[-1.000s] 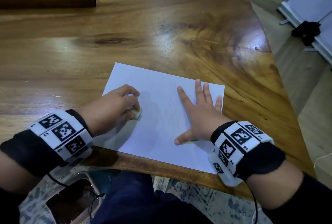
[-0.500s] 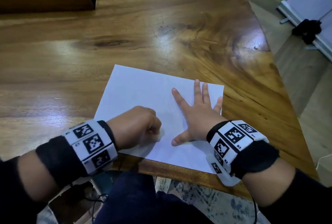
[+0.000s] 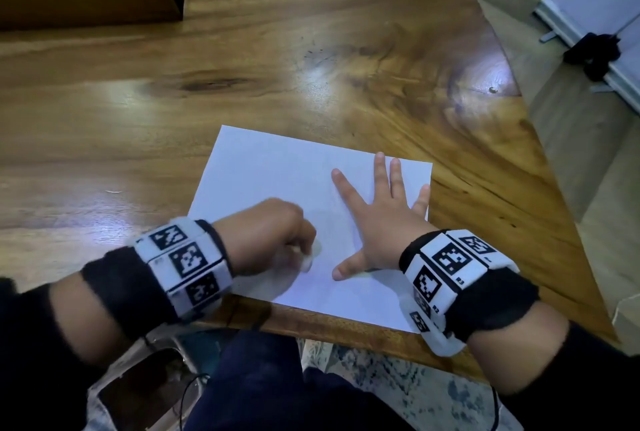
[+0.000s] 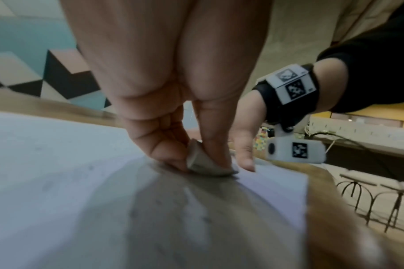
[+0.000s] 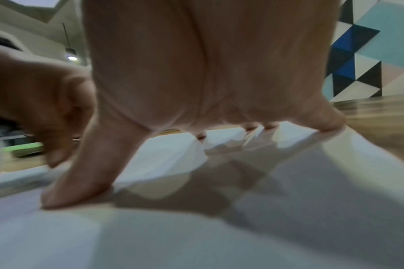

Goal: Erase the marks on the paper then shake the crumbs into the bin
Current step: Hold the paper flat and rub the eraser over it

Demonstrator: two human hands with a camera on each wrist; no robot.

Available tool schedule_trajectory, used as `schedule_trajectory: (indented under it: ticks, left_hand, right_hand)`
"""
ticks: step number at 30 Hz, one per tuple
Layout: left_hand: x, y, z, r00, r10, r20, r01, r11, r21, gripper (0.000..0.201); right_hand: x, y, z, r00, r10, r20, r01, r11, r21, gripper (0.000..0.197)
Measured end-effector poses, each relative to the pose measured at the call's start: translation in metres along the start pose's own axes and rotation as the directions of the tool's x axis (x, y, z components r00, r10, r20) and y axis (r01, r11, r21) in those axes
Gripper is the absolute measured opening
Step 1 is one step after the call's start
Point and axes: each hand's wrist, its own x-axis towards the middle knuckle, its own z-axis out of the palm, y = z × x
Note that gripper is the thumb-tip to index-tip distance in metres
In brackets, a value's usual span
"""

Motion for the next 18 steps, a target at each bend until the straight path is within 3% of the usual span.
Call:
schedule_trajectory:
  ticks: [4, 6, 9, 11, 14, 18]
  left_hand:
    - [0.033, -0.007, -0.019, 0.959, -0.098, -0.265, 0.091, 0.995, -0.041, 0.006]
    - [0.025, -0.005, -0.01, 0.967, -0.065, -0.247, 0.06, 0.998, -0.029, 0.004]
    - [-0.011, 0.006, 0.014, 0.997, 0.057, -0.058, -0.061, 0.996, -0.068, 0.015]
    - [-0.02, 0.009, 0.019, 0.998, 0.06, 0.01, -0.059, 0.993, -0.102, 0.021]
    - [0.0, 0.009, 0.008, 0.994, 0.006, -0.107, -0.014, 0.998, -0.069, 0.009]
    - [0.006, 0.008, 0.01, 0.978, -0.015, -0.208, 0.001, 0.998, -0.066, 0.011]
  right_hand:
    - [0.0, -0.001, -0.001, 1.0, 0.008, 0.006, -0.008, 1.0, -0.001, 0.139]
    - [0.0, -0.001, -0.001, 1.0, 0.009, 0.007, -0.009, 1.0, -0.003, 0.14]
    - [0.0, 0.0, 0.0, 1.0, 0.009, 0.002, -0.009, 1.0, -0.006, 0.14]
    - [0.0, 0.0, 0.0, 1.0, 0.007, 0.005, -0.007, 1.0, -0.004, 0.14]
    - [0.0, -0.001, 0.0, 1.0, 0.007, 0.005, -0.007, 1.0, -0.006, 0.14]
    - [0.0, -0.001, 0.0, 1.0, 0.008, 0.005, -0.008, 1.0, -0.005, 0.139]
